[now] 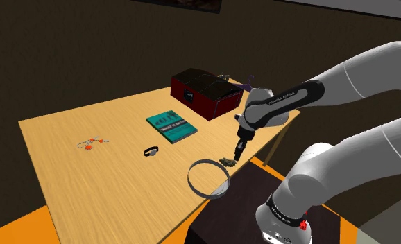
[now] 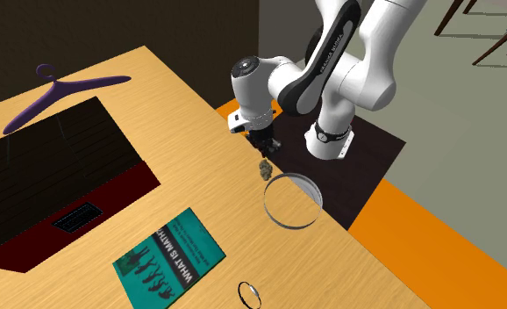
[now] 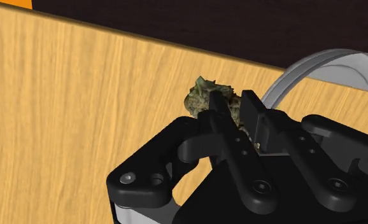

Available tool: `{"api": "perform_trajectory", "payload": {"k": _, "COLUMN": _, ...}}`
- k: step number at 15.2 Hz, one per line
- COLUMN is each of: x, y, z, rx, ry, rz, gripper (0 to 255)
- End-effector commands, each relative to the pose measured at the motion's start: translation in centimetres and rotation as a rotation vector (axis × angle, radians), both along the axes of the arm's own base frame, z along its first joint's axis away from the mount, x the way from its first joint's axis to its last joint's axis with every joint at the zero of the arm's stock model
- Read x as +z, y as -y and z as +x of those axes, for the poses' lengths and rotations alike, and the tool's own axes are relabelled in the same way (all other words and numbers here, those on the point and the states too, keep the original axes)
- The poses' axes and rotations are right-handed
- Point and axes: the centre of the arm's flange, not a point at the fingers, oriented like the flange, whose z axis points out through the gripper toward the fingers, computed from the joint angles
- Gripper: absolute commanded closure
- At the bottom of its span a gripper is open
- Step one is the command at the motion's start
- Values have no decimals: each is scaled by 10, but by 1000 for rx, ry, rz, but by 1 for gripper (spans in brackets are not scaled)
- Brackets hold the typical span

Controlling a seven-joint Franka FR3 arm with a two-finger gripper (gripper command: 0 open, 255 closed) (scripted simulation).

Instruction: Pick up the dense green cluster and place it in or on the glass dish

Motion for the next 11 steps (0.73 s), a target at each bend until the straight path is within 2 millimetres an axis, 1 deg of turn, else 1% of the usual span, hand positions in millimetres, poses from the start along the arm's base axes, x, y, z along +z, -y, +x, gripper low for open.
{"api": "perform_trajectory", "payload": {"k": 1, "x": 0, "y": 0, "z": 0, "rx": 0, "ry": 0, "rz": 0, "gripper": 255}}
{"api": "perform_trajectory", "payload": {"k": 7, "x": 0, "y": 0, "z": 0, "rx": 0, "ry": 0, "rz": 0, "gripper": 255}}
{"api": "perform_trajectory", "payload": {"k": 8, "x": 0, "y": 0, "z": 0, "rx": 0, "ry": 0, "rz": 0, "gripper": 0}}
{"api": "perform_trajectory", "payload": {"k": 10, "x": -10, "y": 0, "z": 19, "rx": 241, "ry": 85, "rz": 40, "gripper": 0}}
{"api": "perform_trajectory", "payload": {"k": 11, "x": -10, "y": -1, "z": 20, "rx": 261, "ry": 92, "rz": 44, "gripper": 0}}
